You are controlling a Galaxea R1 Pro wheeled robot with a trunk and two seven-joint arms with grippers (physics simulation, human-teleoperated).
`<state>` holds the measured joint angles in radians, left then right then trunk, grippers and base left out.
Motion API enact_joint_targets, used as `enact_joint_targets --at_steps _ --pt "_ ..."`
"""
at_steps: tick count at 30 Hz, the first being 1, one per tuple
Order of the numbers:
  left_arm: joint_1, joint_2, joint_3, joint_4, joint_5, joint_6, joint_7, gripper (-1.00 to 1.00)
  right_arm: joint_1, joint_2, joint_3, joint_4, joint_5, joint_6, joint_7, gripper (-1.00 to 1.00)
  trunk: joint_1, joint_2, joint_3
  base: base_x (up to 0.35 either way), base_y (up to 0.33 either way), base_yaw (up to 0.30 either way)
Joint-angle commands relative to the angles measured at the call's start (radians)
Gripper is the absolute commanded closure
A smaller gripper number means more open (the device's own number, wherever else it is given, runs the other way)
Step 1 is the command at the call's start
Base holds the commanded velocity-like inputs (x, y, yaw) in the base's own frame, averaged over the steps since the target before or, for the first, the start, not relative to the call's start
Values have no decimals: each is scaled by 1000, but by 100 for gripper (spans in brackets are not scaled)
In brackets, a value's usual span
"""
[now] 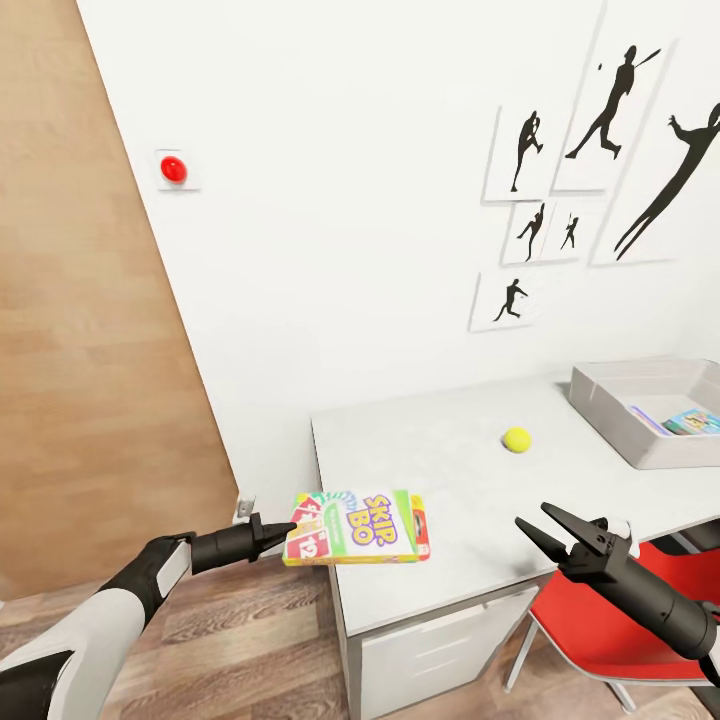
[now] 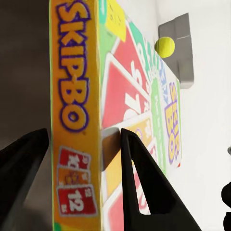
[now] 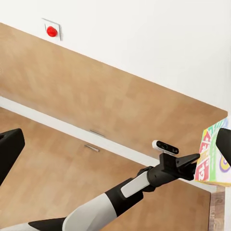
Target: Put all the toys in the child's room - the three board games (two on the bed and one on the table), the two jigsaw puzzles on the table, and the tennis ball on the table - inside the toy box on the table in the child's room.
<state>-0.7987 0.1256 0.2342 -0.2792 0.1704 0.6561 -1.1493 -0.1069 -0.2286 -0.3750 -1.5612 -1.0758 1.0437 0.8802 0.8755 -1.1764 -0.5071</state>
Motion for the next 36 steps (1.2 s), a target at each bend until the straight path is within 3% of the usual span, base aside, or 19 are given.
enact_joint_targets --at_steps 1,5,22,28,31,36 --pt "-1 0 -1 0 3 6 -1 100 -1 0 -1 0 4 3 5 -100 0 -1 -1 0 0 0" --pt "-1 0 -1 0 3 6 -1 100 -1 0 -1 0 4 3 5 -100 0 -1 -1 0 0 0" --pt "-1 2 -1 0 3 8 -16 100 -1 0 1 0 5 3 -10 -100 -65 118 52 0 0 0" --pt "-1 4 0 0 3 13 -24 100 -1 0 0 0 30 2 -101 -100 -88 160 71 0 0 0" --pt "-1 6 1 -1 4 26 -57 100 -1 0 -1 0 35 1 -137 -100 -100 181 80 0 0 0" --pt "-1 15 -1 -10 2 72 -180 100 -1 -1 -8 0 40 -1 -157 -100 -119 216 96 0 0 0"
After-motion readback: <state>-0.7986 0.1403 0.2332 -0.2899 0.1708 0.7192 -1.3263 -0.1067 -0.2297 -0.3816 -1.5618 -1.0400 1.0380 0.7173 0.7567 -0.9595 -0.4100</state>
